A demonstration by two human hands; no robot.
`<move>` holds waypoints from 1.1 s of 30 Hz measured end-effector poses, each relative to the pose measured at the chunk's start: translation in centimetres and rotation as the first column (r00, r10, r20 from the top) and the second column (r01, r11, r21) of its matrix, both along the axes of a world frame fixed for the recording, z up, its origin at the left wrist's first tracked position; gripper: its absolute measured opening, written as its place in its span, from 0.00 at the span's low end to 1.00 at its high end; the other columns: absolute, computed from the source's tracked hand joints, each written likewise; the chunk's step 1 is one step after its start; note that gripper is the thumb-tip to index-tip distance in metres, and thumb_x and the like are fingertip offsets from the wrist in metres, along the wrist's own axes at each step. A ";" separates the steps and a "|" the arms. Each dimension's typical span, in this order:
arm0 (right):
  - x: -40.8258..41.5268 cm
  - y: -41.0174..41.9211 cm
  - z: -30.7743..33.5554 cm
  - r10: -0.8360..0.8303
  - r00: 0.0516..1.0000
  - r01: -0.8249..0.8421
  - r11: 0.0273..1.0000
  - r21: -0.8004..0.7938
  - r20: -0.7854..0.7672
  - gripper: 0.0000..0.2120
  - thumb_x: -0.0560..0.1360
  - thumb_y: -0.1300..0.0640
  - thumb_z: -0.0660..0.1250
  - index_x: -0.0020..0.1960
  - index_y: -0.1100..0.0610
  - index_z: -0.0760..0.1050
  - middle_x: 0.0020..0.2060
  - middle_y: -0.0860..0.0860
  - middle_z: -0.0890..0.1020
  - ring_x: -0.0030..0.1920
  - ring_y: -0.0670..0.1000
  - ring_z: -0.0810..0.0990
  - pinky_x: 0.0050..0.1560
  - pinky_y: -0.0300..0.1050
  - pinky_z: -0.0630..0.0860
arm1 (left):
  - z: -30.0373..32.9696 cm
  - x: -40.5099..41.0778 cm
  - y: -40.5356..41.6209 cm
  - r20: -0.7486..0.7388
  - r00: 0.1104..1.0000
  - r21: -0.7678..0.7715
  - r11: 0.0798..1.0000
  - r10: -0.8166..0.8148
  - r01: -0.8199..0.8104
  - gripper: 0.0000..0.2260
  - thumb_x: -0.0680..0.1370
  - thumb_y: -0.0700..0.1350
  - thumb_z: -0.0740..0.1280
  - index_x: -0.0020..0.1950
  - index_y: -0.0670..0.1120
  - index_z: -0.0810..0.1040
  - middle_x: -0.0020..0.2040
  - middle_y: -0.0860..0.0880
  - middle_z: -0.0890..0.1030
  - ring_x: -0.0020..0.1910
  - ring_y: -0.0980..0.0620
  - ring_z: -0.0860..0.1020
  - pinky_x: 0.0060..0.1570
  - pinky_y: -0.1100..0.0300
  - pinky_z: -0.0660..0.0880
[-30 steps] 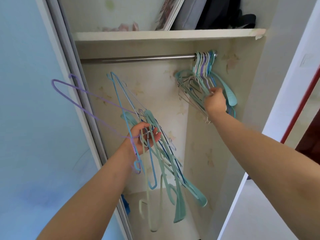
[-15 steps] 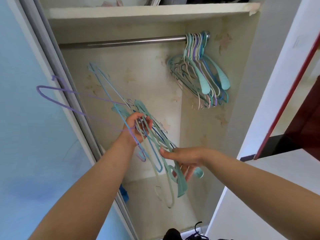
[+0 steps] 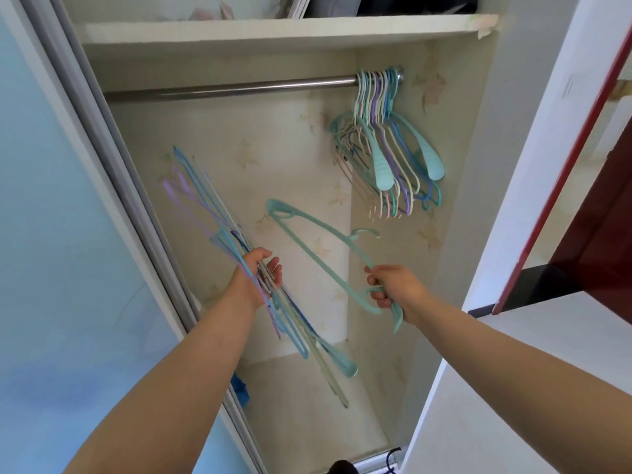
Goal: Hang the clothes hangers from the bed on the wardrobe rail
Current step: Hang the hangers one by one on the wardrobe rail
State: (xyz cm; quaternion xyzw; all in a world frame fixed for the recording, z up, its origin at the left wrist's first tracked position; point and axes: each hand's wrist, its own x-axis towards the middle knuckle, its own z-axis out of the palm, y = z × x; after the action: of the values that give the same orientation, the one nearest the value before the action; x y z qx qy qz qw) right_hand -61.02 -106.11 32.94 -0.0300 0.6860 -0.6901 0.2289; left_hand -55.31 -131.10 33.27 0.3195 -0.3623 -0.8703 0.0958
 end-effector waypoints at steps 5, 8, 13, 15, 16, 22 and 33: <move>-1.6 1.6 0.0 -0.083 0.997 0.082 0.983 0.163 -0.003 0.09 0.80 0.62 0.57 0.42 0.60 0.70 0.30 0.53 0.70 0.21 0.47 0.64 0.19 0.34 0.57 | -1.3 0.7 -0.1 0.113 0.994 -0.159 0.987 0.006 0.012 0.10 0.74 0.43 0.67 0.37 0.44 0.68 0.37 0.47 0.76 0.32 0.53 0.72 0.33 0.61 0.69; -1.7 2.3 -0.7 0.071 0.988 -0.004 0.898 0.441 -0.137 0.09 0.78 0.60 0.61 0.40 0.58 0.74 0.30 0.52 0.72 0.27 0.49 0.65 0.26 0.39 0.62 | -1.6 1.0 -0.1 0.110 0.994 -0.211 0.977 -0.014 0.037 0.08 0.74 0.45 0.68 0.39 0.44 0.71 0.40 0.48 0.78 0.32 0.53 0.73 0.30 0.60 0.67; -0.1 2.1 -1.4 0.424 0.886 -0.172 0.677 0.716 -0.188 0.08 0.79 0.54 0.61 0.47 0.54 0.78 0.31 0.47 0.74 0.27 0.45 0.66 0.29 0.37 0.62 | -0.8 1.2 0.5 -0.017 0.994 -0.210 0.972 -0.109 0.103 0.05 0.77 0.44 0.65 0.41 0.48 0.72 0.50 0.48 0.81 0.39 0.53 0.77 0.23 0.67 0.67; 0.6 1.6 -0.6 0.494 0.842 -0.193 0.648 0.737 -0.214 0.08 0.79 0.53 0.61 0.50 0.52 0.79 0.31 0.46 0.74 0.29 0.44 0.68 0.31 0.36 0.63 | -0.8 1.3 0.9 -0.068 0.984 -0.224 0.964 -0.164 0.145 0.06 0.77 0.43 0.65 0.41 0.47 0.76 0.50 0.48 0.81 0.41 0.52 0.79 0.24 0.65 0.67; 0.8 1.3 0.0 0.526 0.823 -0.206 0.631 0.748 -0.216 0.09 0.79 0.54 0.61 0.51 0.52 0.80 0.31 0.46 0.75 0.30 0.45 0.70 0.33 0.37 0.65 | -0.8 1.3 1.0 -0.087 0.977 -0.240 0.956 -0.193 0.168 0.06 0.77 0.43 0.65 0.40 0.46 0.78 0.50 0.48 0.81 0.41 0.52 0.80 0.26 0.64 0.67; 1.1 0.9 4.0 0.718 0.689 -0.299 0.413 0.860 -0.105 0.15 0.77 0.55 0.62 0.55 0.64 0.79 0.37 0.53 0.76 0.38 0.49 0.71 0.44 0.43 0.66 | -1.0 2.0 0.9 -0.040 0.949 -0.424 0.865 -0.314 0.268 0.07 0.76 0.39 0.69 0.53 0.45 0.79 0.41 0.53 0.80 0.36 0.57 0.79 0.28 0.64 0.69; 2.0 1.2 4.4 0.775 0.612 -0.106 0.277 0.955 -0.157 0.13 0.78 0.54 0.57 0.36 0.52 0.72 0.32 0.48 0.74 0.36 0.52 0.73 0.37 0.43 0.68 | -1.2 1.0 1.9 0.051 0.916 -0.588 0.729 -0.398 0.349 0.04 0.75 0.42 0.69 0.46 0.44 0.75 0.47 0.45 0.82 0.43 0.49 0.83 0.35 0.61 0.78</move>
State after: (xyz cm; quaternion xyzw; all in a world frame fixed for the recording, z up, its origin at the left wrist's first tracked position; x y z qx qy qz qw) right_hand -59.07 -104.88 37.35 -0.3312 0.9255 -0.0691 0.1704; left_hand -54.30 -129.21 32.03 0.1601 -0.6653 -0.7287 0.0267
